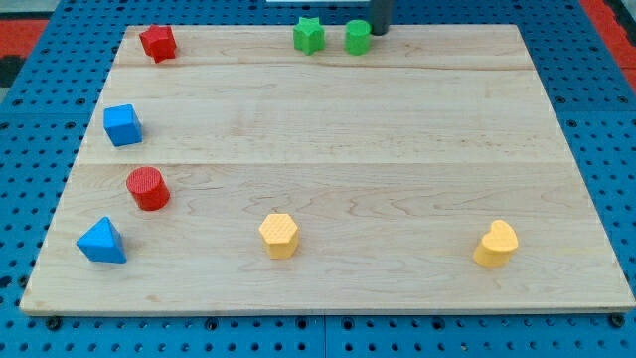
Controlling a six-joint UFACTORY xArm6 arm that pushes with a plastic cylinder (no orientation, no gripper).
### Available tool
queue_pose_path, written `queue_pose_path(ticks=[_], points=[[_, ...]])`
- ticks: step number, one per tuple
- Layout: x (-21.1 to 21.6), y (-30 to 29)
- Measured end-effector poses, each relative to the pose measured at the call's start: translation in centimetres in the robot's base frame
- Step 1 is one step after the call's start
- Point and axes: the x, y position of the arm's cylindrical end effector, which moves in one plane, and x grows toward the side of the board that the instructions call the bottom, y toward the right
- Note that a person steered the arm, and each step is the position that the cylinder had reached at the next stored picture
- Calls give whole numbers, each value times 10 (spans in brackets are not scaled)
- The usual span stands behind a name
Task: Slide the yellow heart closer to the yellow hexagon
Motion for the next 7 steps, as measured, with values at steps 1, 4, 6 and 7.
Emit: queue_pose_path(ticks=[1,4,6,7], points=[[0,-63],[108,-157],[85,-113],[38,-138]])
